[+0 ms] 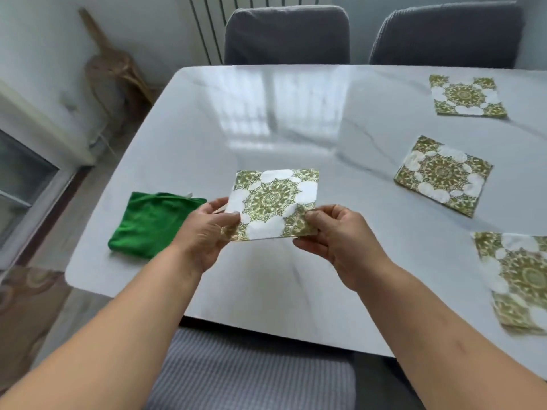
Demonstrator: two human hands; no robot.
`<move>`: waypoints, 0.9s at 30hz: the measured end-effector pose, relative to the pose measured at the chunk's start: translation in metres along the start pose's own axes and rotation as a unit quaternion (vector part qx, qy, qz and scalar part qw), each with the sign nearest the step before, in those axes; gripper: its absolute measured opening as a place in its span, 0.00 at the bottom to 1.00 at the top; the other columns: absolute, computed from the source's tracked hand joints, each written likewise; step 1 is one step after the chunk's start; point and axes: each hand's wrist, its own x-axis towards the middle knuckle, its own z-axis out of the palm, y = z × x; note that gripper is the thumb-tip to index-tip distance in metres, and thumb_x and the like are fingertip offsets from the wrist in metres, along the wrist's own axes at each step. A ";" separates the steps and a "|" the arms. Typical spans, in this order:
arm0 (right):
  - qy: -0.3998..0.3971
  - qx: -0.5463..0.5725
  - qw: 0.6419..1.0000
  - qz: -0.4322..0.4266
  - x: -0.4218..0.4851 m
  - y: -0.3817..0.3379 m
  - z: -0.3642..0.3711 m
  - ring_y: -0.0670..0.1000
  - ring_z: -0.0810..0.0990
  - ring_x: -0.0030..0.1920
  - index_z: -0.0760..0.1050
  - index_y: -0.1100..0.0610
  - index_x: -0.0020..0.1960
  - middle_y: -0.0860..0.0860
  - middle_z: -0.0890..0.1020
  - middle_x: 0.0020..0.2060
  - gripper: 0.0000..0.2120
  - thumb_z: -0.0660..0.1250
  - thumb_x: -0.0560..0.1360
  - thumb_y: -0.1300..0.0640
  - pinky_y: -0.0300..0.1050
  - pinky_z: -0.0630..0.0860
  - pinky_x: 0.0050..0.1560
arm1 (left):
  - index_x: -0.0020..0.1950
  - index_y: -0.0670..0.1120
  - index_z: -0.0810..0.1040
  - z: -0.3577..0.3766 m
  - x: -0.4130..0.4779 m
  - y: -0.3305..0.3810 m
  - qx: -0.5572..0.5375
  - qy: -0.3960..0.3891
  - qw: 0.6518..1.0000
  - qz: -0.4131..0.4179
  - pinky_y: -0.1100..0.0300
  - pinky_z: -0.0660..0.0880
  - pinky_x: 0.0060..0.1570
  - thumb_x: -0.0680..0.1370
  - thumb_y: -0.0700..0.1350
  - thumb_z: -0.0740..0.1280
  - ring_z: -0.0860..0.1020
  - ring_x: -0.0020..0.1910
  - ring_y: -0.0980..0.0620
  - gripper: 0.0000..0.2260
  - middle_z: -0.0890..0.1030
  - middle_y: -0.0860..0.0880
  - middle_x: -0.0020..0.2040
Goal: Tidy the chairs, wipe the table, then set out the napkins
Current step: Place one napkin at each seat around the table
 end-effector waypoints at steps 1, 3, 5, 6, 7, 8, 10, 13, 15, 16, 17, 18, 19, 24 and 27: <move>0.004 -0.019 1.000 0.014 0.000 0.011 0.003 0.55 0.83 0.42 0.73 0.61 0.50 0.61 0.81 0.47 0.02 0.65 0.77 0.65 0.47 0.83 0.42 | 0.65 0.42 0.71 -0.012 -0.002 -0.001 0.036 0.007 0.999 0.010 0.64 0.77 0.30 0.73 0.29 0.66 0.81 0.36 0.53 0.22 0.81 0.44 0.50; 0.013 -0.052 0.998 0.039 0.003 0.029 0.008 0.55 0.84 0.44 0.73 0.62 0.55 0.60 0.82 0.50 0.07 0.64 0.77 0.65 0.46 0.83 0.42 | 0.66 0.42 0.70 -0.029 -0.003 -0.003 0.103 0.010 0.995 0.011 0.61 0.78 0.32 0.73 0.27 0.66 0.81 0.41 0.50 0.24 0.80 0.42 0.55; 0.020 -0.096 0.992 0.073 0.006 0.046 0.011 0.56 0.84 0.46 0.73 0.63 0.56 0.60 0.82 0.51 0.08 0.64 0.77 0.65 0.47 0.83 0.43 | 0.66 0.42 0.70 -0.044 -0.001 -0.011 0.179 0.005 0.984 -0.005 0.60 0.79 0.34 0.73 0.27 0.66 0.80 0.43 0.49 0.24 0.79 0.42 0.56; 0.032 -0.121 0.988 0.090 0.009 0.055 0.015 0.57 0.84 0.46 0.74 0.63 0.55 0.60 0.82 0.52 0.08 0.64 0.77 0.64 0.47 0.83 0.44 | 0.66 0.43 0.71 -0.053 0.001 -0.014 0.222 -0.003 0.975 -0.014 0.60 0.79 0.36 0.73 0.28 0.67 0.80 0.43 0.49 0.23 0.78 0.42 0.57; 0.048 -0.150 0.982 0.105 0.011 0.064 0.017 0.56 0.83 0.45 0.75 0.62 0.54 0.60 0.82 0.52 0.07 0.64 0.77 0.63 0.48 0.83 0.44 | 0.65 0.44 0.72 -0.059 0.002 -0.018 0.259 -0.013 0.966 -0.022 0.60 0.79 0.37 0.73 0.28 0.67 0.80 0.43 0.49 0.23 0.77 0.42 0.58; 0.069 -0.176 0.975 0.115 0.013 0.072 0.020 0.55 0.82 0.44 0.76 0.61 0.52 0.59 0.81 0.51 0.06 0.66 0.77 0.60 0.49 0.83 0.44 | 0.65 0.44 0.72 -0.065 0.005 -0.021 0.288 -0.028 0.957 -0.028 0.61 0.77 0.36 0.73 0.29 0.68 0.79 0.43 0.49 0.22 0.76 0.42 0.59; 0.115 -0.216 0.962 0.123 0.014 0.085 0.026 0.54 0.80 0.44 0.77 0.59 0.49 0.57 0.79 0.47 0.08 0.68 0.76 0.54 0.50 0.83 0.44 | 0.65 0.43 0.73 -0.073 0.009 -0.025 0.320 -0.058 0.945 -0.030 0.66 0.76 0.31 0.74 0.30 0.67 0.78 0.39 0.51 0.21 0.77 0.44 0.56; 0.178 -0.216 0.955 0.094 0.017 0.098 0.046 0.55 0.81 0.43 0.76 0.58 0.45 0.57 0.82 0.45 0.03 0.68 0.76 0.58 0.55 0.83 0.45 | 0.65 0.41 0.73 -0.082 0.016 -0.017 0.361 -0.096 0.928 -0.002 0.69 0.76 0.32 0.75 0.31 0.67 0.78 0.36 0.53 0.19 0.78 0.46 0.51; 0.198 -0.201 0.958 0.057 0.016 0.094 0.057 0.54 0.81 0.41 0.76 0.58 0.47 0.57 0.82 0.45 0.02 0.68 0.75 0.61 0.51 0.83 0.41 | 0.65 0.44 0.74 -0.081 0.020 -0.005 0.387 -0.110 0.915 0.037 0.67 0.78 0.36 0.75 0.33 0.67 0.80 0.37 0.54 0.19 0.80 0.46 0.52; 0.209 -0.184 0.960 0.033 0.015 0.090 0.064 0.53 0.81 0.40 0.76 0.58 0.47 0.56 0.82 0.45 0.03 0.69 0.75 0.61 0.48 0.82 0.38 | 0.65 0.45 0.75 -0.081 0.022 0.004 0.396 -0.121 0.908 0.057 0.69 0.77 0.34 0.75 0.34 0.67 0.80 0.37 0.55 0.18 0.80 0.46 0.51; 0.218 -0.169 0.961 0.005 0.014 0.085 0.069 0.52 0.81 0.39 0.76 0.58 0.47 0.55 0.82 0.44 0.03 0.70 0.75 0.60 0.46 0.81 0.37 | 0.64 0.46 0.75 -0.081 0.022 0.011 0.401 -0.130 0.904 0.076 0.71 0.75 0.32 0.75 0.35 0.67 0.80 0.36 0.56 0.18 0.81 0.46 0.49; 0.228 -0.157 0.961 -0.025 0.011 0.081 0.074 0.52 0.82 0.38 0.76 0.57 0.47 0.54 0.83 0.43 0.04 0.70 0.75 0.59 0.45 0.81 0.36 | 0.64 0.47 0.75 -0.082 0.023 0.018 0.406 -0.141 0.898 0.090 0.72 0.74 0.30 0.75 0.35 0.67 0.80 0.35 0.56 0.18 0.81 0.46 0.46; 0.234 -0.155 0.959 -0.046 0.008 0.078 0.078 0.51 0.82 0.38 0.76 0.56 0.47 0.54 0.83 0.43 0.04 0.71 0.75 0.59 0.46 0.82 0.36 | 0.64 0.49 0.75 -0.083 0.023 0.022 0.410 -0.148 0.894 0.104 0.73 0.73 0.30 0.76 0.36 0.67 0.80 0.35 0.57 0.18 0.82 0.46 0.44; 0.258 -0.192 0.947 -0.004 0.005 0.103 0.081 0.56 0.84 0.41 0.76 0.56 0.46 0.55 0.83 0.44 0.06 0.72 0.74 0.56 0.49 0.83 0.38 | 0.66 0.49 0.73 -0.099 0.029 0.011 0.473 -0.150 0.863 0.100 0.70 0.72 0.27 0.76 0.38 0.67 0.81 0.36 0.54 0.19 0.81 0.46 0.46; 0.266 -0.250 0.931 0.032 0.011 0.125 0.076 0.55 0.84 0.40 0.77 0.55 0.45 0.53 0.84 0.41 0.07 0.72 0.73 0.53 0.53 0.83 0.42 | 0.66 0.51 0.73 -0.109 0.035 -0.007 0.524 -0.144 0.834 0.094 0.68 0.69 0.27 0.76 0.40 0.67 0.80 0.37 0.54 0.19 0.81 0.44 0.51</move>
